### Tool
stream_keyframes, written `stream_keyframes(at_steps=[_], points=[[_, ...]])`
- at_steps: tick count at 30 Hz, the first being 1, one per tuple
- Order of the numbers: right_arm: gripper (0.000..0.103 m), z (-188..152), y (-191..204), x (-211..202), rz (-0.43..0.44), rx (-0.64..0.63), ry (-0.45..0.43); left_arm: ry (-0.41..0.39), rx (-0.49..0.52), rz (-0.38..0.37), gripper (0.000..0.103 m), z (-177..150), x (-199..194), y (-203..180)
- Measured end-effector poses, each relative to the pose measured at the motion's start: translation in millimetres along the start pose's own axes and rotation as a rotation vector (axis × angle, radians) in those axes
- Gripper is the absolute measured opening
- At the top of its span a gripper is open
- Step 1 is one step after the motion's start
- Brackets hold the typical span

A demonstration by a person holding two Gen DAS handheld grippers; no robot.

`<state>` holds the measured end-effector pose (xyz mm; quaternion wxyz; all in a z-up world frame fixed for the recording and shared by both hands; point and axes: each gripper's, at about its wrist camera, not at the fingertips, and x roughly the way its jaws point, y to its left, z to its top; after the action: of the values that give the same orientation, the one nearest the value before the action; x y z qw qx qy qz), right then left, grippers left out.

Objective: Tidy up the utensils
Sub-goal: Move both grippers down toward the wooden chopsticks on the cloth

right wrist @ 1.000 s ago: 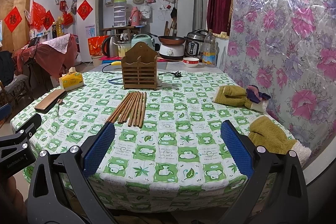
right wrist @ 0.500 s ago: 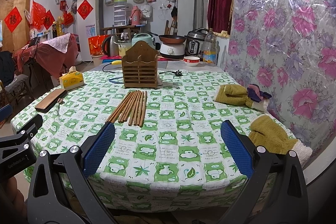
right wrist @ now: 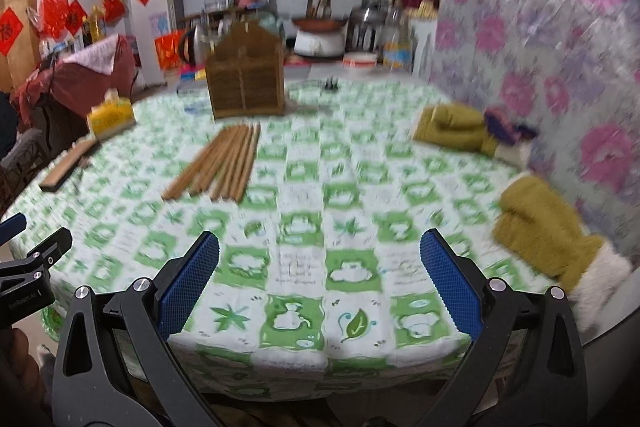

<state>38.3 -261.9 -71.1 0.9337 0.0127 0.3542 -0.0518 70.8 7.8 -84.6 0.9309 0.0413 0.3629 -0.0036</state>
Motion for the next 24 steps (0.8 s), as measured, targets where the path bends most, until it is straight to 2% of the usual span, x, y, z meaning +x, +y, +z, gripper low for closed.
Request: stream_keyframes(at_steps=[6, 13, 15, 19, 22, 24], points=[[0.097, -5, 8, 57, 0.039, -0.034, 0.126, 0.121, 0.055, -0.034, 0.098, 8, 56, -9], [0.097, 27, 15, 95, 0.065, -0.065, 0.207, 0.237, 0.073, -0.067, 0.098, 37, 107, -4], [0.097, 36, 19, 107, 0.065, -0.090, 0.230, 0.261, 0.062, -0.100, 0.098, 42, 115, -3], [0.097, 42, 26, 125, 0.083, -0.163, 0.269, 0.273, 0.081, -0.117, 0.099, 49, 124, -5], [0.097, 48, 30, 139, 0.087, -0.204, 0.295, 0.296, 0.045, -0.141, 0.099, 52, 131, -1], [0.097, 53, 28, 147, 0.081, -0.214, 0.299, 0.309, 0.076, -0.136, 0.099, 55, 132, -4]])
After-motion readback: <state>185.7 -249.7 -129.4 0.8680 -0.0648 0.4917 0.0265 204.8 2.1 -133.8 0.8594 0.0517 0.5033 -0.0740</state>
